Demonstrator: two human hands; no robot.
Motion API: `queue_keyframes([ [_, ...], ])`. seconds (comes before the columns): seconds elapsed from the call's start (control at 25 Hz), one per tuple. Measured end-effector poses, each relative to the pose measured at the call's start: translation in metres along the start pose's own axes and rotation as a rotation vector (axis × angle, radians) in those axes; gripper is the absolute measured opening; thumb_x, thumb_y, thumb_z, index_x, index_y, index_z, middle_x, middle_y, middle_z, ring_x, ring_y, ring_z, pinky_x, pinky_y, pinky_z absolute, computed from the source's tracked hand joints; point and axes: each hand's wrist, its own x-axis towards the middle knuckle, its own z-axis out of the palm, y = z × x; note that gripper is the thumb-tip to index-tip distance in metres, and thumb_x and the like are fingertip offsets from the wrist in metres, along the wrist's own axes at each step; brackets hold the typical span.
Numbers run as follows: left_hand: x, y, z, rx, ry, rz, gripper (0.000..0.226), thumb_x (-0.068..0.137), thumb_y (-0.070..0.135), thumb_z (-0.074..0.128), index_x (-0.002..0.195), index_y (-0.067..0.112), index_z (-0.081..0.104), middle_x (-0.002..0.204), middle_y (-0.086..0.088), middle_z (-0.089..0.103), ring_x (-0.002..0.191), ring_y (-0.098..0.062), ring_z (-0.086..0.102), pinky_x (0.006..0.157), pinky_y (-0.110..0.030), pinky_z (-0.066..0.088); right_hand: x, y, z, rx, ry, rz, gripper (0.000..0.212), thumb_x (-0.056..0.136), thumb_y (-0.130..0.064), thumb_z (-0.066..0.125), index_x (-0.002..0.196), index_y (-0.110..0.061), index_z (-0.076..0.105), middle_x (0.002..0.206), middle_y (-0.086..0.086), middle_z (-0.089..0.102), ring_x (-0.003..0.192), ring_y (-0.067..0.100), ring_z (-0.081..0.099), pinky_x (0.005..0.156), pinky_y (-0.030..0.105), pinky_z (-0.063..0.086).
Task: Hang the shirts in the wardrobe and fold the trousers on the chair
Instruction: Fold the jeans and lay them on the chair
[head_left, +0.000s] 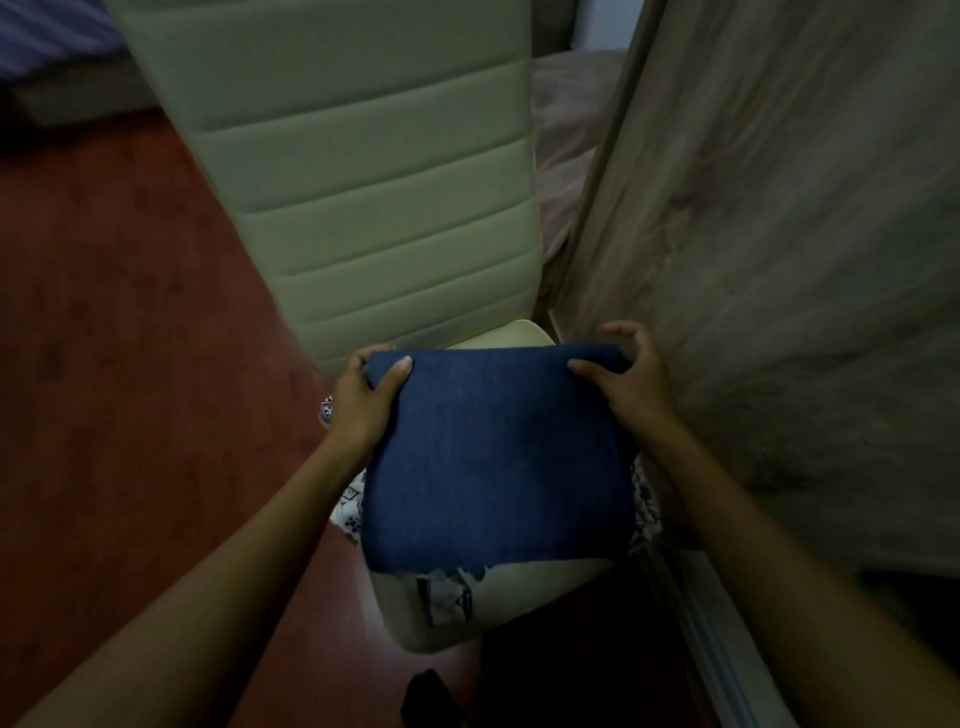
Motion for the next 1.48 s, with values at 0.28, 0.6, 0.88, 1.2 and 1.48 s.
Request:
queue_keyframes([
  [0.28,0.070,-0.053,0.037,0.073,0.042,-0.198,0.046,0.088,0.035,0.064,0.118,0.004,0.047,0.114,-0.013,0.060,0.102,-0.026,0.060,0.087,-0.040,0.051,0.084,0.055,0.029,-0.060,-0.045,0.047,0.054,0.079,-0.015,0.073,0.125,-0.011,0.044,0.119,0.002,0.050,0.102,0.012,0.050,0.069,0.014,0.043],
  [0.6,0.063,-0.067,0.041,0.180,-0.042,-0.198,0.063,0.089,0.019,0.063,0.139,0.012,0.024,0.120,-0.004,0.051,0.111,-0.022,0.053,0.099,-0.034,0.043,0.091,0.091,0.034,-0.147,-0.006,0.072,0.055,0.085,-0.021,0.068,0.131,-0.012,0.041,0.126,0.004,0.050,0.112,0.019,0.052,0.083,0.022,0.046],
  [0.88,-0.031,-0.062,0.024,0.609,-0.198,0.315,0.059,0.095,0.049,0.036,0.149,0.037,0.013,0.158,0.009,0.007,0.145,-0.013,0.012,0.115,-0.024,0.011,-0.022,0.054,0.044,-0.852,-0.122,-0.234,0.059,0.096,-0.057,0.021,0.149,-0.034,0.011,0.159,-0.003,0.000,0.145,0.016,0.000,0.118,0.047,0.007],
  [1.2,-0.032,-0.135,0.023,1.128,-0.482,0.251,0.078,0.081,0.071,-0.013,0.149,0.033,-0.007,0.155,0.006,-0.022,0.143,-0.015,-0.020,0.118,-0.045,-0.002,-0.026,0.145,0.063,-1.021,-0.220,-0.196,0.069,0.089,-0.063,0.001,0.151,-0.032,0.001,0.159,-0.004,-0.010,0.144,0.012,-0.016,0.116,0.054,-0.007],
  [1.48,-0.032,-0.113,0.034,0.441,0.008,-0.151,0.074,0.081,0.031,0.071,0.137,0.004,0.031,0.142,-0.016,0.036,0.129,-0.028,0.037,0.106,-0.040,0.034,-0.015,0.140,0.060,-0.370,0.173,0.008,0.077,0.089,-0.038,0.060,0.149,-0.016,0.018,0.156,0.011,0.016,0.141,0.027,0.018,0.115,0.043,0.020],
])
